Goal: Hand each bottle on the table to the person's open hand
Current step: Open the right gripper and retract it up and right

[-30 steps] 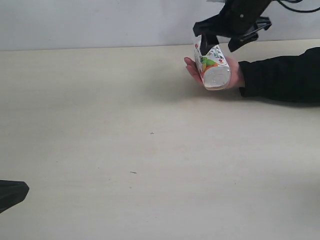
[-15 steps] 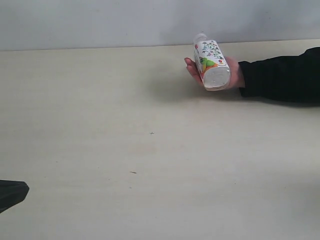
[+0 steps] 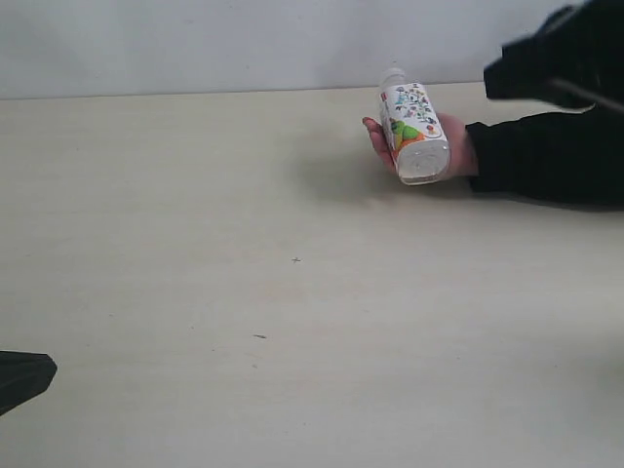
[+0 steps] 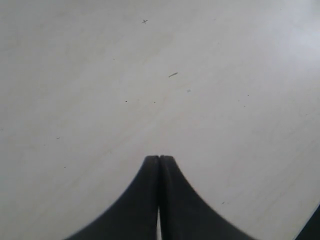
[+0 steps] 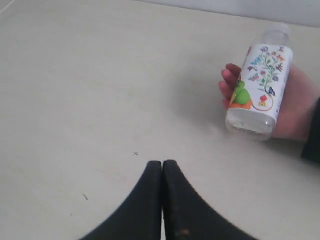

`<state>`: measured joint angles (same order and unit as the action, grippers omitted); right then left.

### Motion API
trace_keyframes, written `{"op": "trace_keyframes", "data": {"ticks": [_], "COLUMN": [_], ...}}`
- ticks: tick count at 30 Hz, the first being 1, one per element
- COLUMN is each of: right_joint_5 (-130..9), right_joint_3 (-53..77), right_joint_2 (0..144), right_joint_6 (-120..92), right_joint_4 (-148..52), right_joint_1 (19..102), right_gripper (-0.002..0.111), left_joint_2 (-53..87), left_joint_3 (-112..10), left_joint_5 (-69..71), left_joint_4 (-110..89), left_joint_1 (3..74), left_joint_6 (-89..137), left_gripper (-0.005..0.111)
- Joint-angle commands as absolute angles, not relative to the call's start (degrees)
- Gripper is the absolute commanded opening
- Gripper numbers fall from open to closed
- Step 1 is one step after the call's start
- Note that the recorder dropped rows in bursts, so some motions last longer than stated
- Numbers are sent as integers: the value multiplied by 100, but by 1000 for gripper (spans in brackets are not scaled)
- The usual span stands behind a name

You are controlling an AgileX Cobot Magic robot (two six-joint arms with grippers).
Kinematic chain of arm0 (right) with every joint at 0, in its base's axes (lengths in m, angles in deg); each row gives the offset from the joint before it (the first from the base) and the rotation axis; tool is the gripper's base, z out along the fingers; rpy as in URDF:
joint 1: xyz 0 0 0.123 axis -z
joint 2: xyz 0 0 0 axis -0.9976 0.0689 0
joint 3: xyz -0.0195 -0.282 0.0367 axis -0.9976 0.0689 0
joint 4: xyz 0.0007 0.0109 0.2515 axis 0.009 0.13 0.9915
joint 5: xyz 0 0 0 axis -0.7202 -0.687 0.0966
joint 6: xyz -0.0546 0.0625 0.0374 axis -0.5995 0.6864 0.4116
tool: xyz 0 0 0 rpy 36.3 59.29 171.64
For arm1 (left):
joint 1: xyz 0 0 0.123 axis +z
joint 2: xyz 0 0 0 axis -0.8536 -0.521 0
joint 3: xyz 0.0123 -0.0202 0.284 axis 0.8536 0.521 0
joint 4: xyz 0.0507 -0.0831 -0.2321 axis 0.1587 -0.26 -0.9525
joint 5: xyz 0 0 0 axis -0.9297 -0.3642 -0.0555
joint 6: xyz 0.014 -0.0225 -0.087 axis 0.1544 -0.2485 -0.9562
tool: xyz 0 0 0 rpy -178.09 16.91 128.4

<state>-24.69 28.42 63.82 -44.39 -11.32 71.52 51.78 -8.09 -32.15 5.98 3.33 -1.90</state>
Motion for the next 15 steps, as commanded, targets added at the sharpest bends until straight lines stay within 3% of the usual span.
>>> {"op": "trace_keyframes", "data": {"ticks": [1,15], "right_joint_5": [-3324,-3299], "right_joint_3": [3927,4499], "right_joint_2": [5673,5108], "right_joint_6": [-4649,-4631], "right_joint_4": [-754,-767], "right_joint_1": [7143,7143], "right_gripper": [0,0], "left_joint_2": [5225,5225], "left_joint_3": [-781,-781], "left_joint_5": [-3200,-3200], "left_joint_4": [602,602], "left_joint_1": [349,349], "left_joint_6": [-213,-213], "left_gripper": [0,0]}}
